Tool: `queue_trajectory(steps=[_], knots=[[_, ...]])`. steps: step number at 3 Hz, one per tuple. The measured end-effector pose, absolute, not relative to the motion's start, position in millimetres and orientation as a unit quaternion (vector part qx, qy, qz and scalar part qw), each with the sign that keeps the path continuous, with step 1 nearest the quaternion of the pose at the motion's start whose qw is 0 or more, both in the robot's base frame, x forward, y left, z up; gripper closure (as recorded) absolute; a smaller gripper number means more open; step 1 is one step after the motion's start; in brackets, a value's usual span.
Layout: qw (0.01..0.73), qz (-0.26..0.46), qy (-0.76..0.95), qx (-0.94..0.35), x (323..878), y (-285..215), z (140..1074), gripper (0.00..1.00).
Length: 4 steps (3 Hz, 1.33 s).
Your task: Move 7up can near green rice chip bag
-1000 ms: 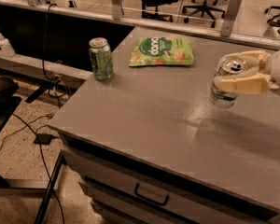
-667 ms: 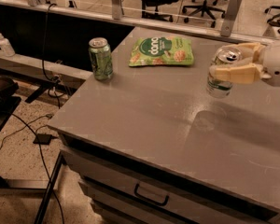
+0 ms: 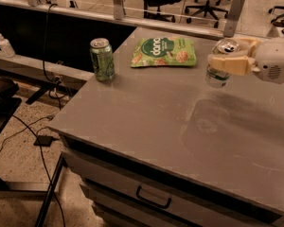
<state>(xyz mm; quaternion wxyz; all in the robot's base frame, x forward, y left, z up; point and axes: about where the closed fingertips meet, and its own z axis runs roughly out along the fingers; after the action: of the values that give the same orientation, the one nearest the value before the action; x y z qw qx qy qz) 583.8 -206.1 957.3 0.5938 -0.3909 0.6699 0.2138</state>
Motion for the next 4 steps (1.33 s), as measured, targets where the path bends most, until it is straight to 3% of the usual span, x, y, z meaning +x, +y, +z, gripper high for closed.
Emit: queue_trajectory(steps=[2, 4], knots=[[0.598, 0.207, 0.68, -0.37, 592.5, -209.6, 955.5, 1.0], [0.611, 0.132, 0.717, -0.309, 674.3, -231.3, 969.9, 1.0]])
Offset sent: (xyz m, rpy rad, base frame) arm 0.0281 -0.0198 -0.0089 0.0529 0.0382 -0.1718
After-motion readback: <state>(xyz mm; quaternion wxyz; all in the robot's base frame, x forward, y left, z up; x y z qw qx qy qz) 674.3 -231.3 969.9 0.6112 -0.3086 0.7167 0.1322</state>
